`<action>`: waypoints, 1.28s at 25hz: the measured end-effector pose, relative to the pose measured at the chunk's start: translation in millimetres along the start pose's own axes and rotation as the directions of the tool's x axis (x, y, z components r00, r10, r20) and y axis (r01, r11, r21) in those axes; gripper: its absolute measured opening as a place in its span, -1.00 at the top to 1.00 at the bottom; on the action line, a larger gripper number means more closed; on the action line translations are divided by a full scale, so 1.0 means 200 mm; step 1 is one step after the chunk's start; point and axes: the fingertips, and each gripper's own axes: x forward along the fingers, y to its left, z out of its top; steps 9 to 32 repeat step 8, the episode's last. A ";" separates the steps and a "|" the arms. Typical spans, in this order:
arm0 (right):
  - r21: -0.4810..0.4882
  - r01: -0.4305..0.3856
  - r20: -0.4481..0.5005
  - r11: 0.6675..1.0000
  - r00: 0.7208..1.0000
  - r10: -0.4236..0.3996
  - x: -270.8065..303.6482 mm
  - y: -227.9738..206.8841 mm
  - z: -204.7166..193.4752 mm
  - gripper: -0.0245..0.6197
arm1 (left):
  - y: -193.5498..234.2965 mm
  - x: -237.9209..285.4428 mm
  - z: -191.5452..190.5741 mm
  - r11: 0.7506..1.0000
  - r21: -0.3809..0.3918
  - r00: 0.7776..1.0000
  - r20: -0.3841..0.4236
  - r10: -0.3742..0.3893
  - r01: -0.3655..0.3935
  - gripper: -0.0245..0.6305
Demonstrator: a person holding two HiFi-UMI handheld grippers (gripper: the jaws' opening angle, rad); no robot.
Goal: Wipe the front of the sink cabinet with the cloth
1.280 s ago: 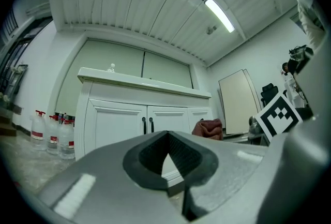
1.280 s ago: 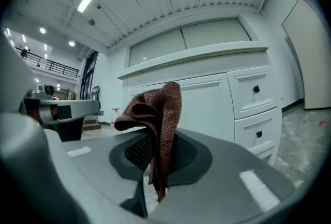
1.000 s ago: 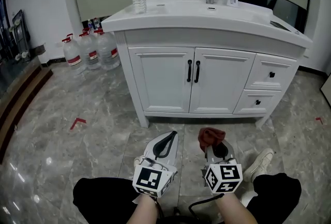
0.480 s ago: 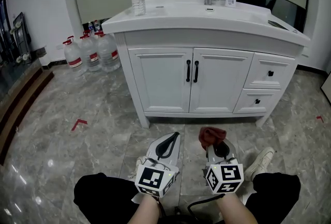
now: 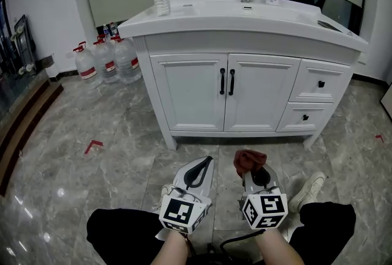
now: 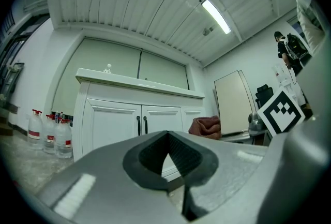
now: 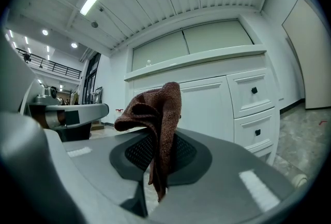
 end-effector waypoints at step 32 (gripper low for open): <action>-0.003 -0.003 -0.006 1.000 1.000 0.003 0.01 0.00 0.00 0.69 | 0.02 0.01 -0.01 1.000 -0.006 1.000 -0.003 0.002 -0.002 0.92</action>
